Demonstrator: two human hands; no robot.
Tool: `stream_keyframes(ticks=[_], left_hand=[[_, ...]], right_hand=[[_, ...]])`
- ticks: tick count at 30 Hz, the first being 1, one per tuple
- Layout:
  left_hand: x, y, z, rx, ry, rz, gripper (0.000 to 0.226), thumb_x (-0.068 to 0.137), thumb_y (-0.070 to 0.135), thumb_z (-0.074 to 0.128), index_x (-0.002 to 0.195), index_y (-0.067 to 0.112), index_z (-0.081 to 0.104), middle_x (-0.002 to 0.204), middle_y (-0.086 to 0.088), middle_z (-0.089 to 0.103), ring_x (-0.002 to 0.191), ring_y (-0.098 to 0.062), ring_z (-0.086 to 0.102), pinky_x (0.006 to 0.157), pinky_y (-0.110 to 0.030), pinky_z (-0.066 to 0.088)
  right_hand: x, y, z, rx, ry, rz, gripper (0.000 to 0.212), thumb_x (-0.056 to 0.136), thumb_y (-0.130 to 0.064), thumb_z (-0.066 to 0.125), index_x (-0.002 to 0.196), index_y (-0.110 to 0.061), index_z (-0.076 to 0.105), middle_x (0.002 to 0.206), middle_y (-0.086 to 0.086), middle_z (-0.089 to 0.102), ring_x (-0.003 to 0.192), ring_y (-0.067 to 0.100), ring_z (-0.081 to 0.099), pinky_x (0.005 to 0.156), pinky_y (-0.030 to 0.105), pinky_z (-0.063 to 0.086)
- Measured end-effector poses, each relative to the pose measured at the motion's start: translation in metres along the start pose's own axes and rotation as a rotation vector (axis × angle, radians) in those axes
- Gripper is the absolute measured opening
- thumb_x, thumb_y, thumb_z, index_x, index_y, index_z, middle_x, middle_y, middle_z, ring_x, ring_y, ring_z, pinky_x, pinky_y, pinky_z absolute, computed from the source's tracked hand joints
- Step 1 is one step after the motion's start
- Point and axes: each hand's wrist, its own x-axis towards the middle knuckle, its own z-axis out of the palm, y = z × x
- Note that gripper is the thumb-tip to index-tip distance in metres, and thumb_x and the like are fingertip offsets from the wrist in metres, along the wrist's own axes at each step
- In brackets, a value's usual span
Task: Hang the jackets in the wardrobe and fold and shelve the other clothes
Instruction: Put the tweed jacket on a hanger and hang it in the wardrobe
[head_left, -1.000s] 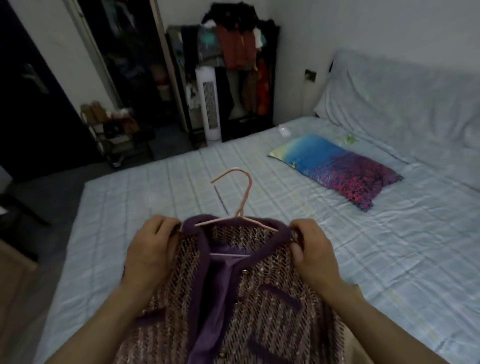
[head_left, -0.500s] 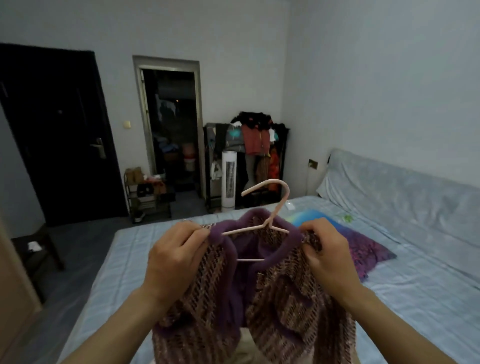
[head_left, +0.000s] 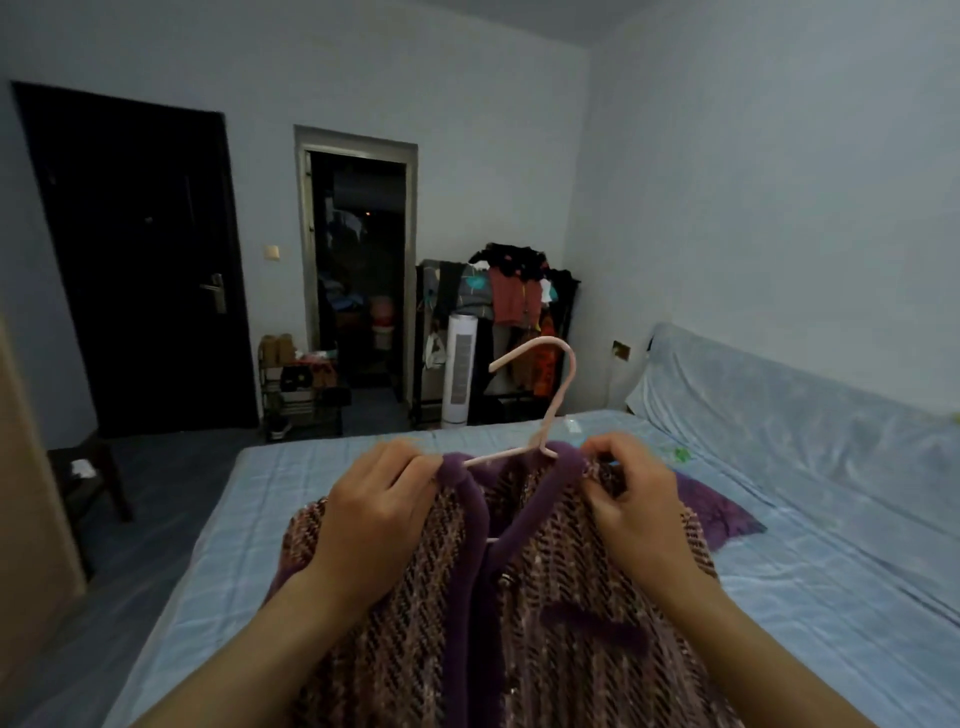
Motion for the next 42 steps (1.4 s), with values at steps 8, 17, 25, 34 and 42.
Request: stream_keyframes(ticks=[8,17,25,34,42], left_hand=[[0.003,0.049,-0.059,0.212,-0.05,-0.035,0.01,0.096,0.014,0.061,0.095,0.006,0.068,0.085,-0.005,0.058,0.076,-0.022,0.054,0.064,-0.038,0.047],[-0.046,0.085,-0.151,0.432,-0.062,-0.22,0.013,0.094,0.01,0.061,0.1,0.001,0.067,0.094,-0.008,0.061,0.084,-0.027,0.056,0.076,-0.04,0.049],[-0.102,0.103,-0.279,0.66,0.092,-0.473,0.018,0.089,0.014,0.062,0.1,0.001,0.069,0.089,-0.006,0.059,0.085,-0.02,0.051,0.08,-0.023,0.038],[-0.177,0.132,-0.456,0.762,0.071,-0.61,0.022,0.093,0.024,0.056,0.109,0.013,0.066,0.101,0.0,0.061,0.093,-0.022,0.058,0.082,-0.037,0.048],[-0.274,0.159,-0.628,0.99,0.002,-0.747,0.028,0.093,0.032,0.049,0.109,0.016,0.064,0.099,0.004,0.057,0.091,-0.018,0.055,0.079,-0.03,0.044]], right_hand=[[-0.01,-0.039,-0.003,0.214,-0.062,-0.106,0.028,0.081,0.002,0.072,0.089,-0.023,0.062,0.085,-0.012,0.063,0.08,0.005,0.059,0.067,0.01,0.04],[-0.039,-0.078,0.012,0.359,-0.259,-0.255,0.03,0.082,-0.003,0.074,0.097,-0.025,0.061,0.093,-0.015,0.058,0.09,-0.001,0.055,0.076,0.008,0.039],[-0.056,-0.172,0.053,0.476,-0.526,-0.421,0.037,0.08,-0.011,0.076,0.108,-0.028,0.059,0.104,-0.013,0.054,0.099,-0.002,0.053,0.086,0.009,0.038],[-0.121,-0.34,0.111,0.634,-0.571,-0.61,0.021,0.086,-0.018,0.073,0.106,-0.02,0.066,0.098,-0.009,0.06,0.092,0.004,0.057,0.084,0.022,0.044],[-0.207,-0.498,0.154,0.774,-0.594,-0.628,0.02,0.083,-0.011,0.075,0.097,-0.023,0.068,0.088,-0.017,0.057,0.089,-0.015,0.053,0.078,0.0,0.035]])
